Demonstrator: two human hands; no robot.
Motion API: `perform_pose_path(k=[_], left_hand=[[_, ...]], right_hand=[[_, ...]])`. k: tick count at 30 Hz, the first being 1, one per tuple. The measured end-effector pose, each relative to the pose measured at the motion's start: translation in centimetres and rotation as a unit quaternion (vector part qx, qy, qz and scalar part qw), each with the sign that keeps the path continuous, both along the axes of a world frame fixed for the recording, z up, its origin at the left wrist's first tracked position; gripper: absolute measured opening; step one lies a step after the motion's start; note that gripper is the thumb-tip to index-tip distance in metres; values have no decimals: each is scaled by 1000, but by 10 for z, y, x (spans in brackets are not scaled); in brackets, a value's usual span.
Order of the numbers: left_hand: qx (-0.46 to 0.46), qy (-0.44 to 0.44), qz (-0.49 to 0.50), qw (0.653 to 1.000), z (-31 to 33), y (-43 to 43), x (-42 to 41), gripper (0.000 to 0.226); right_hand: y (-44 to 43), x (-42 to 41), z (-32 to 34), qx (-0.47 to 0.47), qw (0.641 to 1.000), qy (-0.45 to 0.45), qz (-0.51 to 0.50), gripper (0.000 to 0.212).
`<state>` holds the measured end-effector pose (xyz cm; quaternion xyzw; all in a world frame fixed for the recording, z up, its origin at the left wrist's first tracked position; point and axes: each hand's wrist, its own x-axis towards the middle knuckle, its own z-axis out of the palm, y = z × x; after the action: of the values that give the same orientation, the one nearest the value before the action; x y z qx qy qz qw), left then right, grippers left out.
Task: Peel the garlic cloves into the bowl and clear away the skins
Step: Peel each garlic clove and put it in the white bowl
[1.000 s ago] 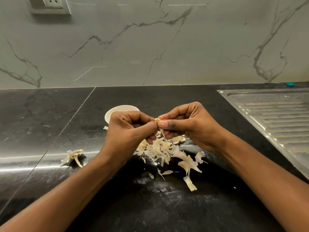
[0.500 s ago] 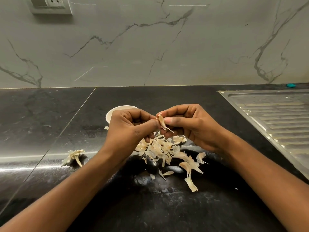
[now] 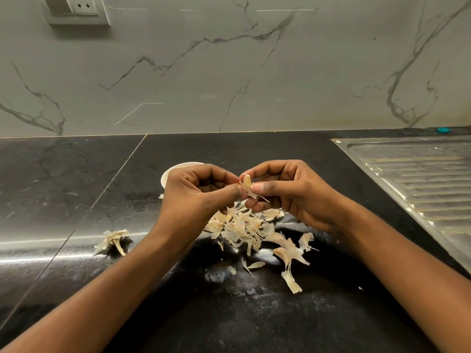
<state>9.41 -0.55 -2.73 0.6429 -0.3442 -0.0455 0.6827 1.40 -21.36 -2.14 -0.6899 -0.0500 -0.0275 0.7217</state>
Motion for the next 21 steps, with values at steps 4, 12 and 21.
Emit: perform_pose_path(k=[4, 12, 21], left_hand=[[11, -11, -6, 1000, -1, -1, 2, 8], [8, -41, 15, 999, 0, -1, -1, 4], [41, -69, 29, 996, -3, 0, 1, 4]], right_hand=[[0, 0, 0, 2, 1000, 10, 14, 29], [2, 0, 2, -21, 1000, 8, -13, 32], [3, -2, 3, -69, 997, -5, -22, 27]])
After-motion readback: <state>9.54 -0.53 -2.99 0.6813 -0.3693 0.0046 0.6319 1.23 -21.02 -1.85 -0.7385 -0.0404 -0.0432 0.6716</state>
